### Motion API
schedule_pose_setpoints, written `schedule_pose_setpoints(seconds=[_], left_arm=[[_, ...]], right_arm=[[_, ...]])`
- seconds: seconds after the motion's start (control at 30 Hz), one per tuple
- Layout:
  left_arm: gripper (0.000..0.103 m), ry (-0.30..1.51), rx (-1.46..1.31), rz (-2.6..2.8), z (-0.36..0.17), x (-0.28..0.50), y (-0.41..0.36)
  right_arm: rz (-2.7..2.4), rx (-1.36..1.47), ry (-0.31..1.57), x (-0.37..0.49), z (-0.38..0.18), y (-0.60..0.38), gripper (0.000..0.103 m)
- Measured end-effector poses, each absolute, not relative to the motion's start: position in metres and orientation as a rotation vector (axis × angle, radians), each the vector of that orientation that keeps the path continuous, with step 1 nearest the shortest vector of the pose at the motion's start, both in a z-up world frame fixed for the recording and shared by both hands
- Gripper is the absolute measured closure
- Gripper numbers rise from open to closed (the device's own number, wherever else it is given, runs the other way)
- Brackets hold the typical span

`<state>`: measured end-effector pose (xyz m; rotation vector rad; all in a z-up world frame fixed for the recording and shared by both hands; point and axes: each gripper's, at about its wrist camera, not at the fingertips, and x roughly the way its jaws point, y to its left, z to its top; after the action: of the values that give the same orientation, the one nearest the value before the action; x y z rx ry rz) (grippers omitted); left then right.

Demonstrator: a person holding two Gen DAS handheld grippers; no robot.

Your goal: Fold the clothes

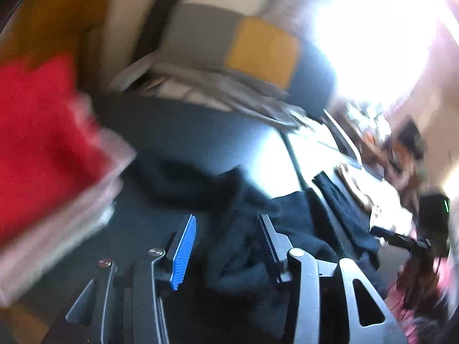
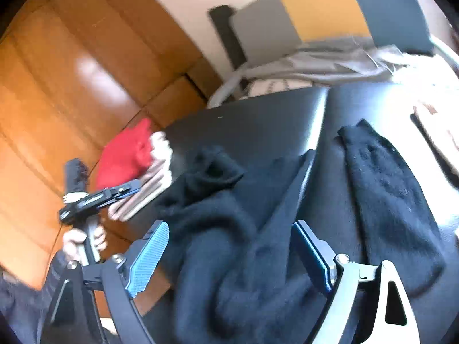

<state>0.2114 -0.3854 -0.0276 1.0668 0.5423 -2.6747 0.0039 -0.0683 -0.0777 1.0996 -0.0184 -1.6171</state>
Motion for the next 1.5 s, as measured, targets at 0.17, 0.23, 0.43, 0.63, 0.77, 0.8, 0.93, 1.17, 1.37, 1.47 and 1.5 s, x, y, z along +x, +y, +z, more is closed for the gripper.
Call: schedule_pose_setpoints(seconds=[0.17,0.23,0.43,0.63,0.77,0.8,0.93,1.17,1.37,1.47,1.5], left_arm=[[0.053,0.287,1.198,-2.910,-0.031,0.129,-0.348],[0.053,0.325,1.306,-2.873,-0.053,0.091,-0.355],[0.055,0.567,1.504,-2.504,-0.129,0.055,-0.416],[0.055,0.800,1.251,-2.270,-0.135,0.129,-0.485],[0.059,0.810,1.221,-2.140,-0.135,0.159,-0.502],[0.059,0.798,1.228,-2.115,-0.134,0.162,-0.502],[0.055,0.799,1.167,-2.126,-0.112,0.166,-0.483],[0.051,0.836,1.151,-2.389,-0.072,0.145,-0.436],[0.050,0.852,1.431,-2.362,-0.107,0.105,-0.412],[0.049,0.823,1.539,-2.299,-0.126,0.093,-0.403],[0.049,0.803,1.572,-2.286,-0.133,0.092,-0.400]], right_arm=[[-1.660,1.283,0.025,-0.026,-0.130,-0.112,0.021],[-1.664,1.310,0.008,-0.035,-0.144,-0.121,0.021],[-1.770,1.196,0.231,-0.039,-0.150,-0.134,0.075],[-1.778,1.246,-0.120,-0.086,-0.157,-0.074,0.078],[-1.947,1.270,-0.269,-0.125,-0.161,-0.008,0.081],[-2.020,1.273,-0.245,-0.131,-0.159,0.006,0.085],[-2.259,1.341,-0.162,-0.144,-0.147,0.053,0.084],[-2.000,1.253,-0.098,-0.102,-0.109,0.023,0.033],[-1.718,1.286,0.043,-0.059,-0.123,-0.081,0.033],[-1.652,1.348,0.070,-0.057,-0.142,-0.112,0.033],[-1.659,1.339,0.073,-0.057,-0.143,-0.116,0.033]])
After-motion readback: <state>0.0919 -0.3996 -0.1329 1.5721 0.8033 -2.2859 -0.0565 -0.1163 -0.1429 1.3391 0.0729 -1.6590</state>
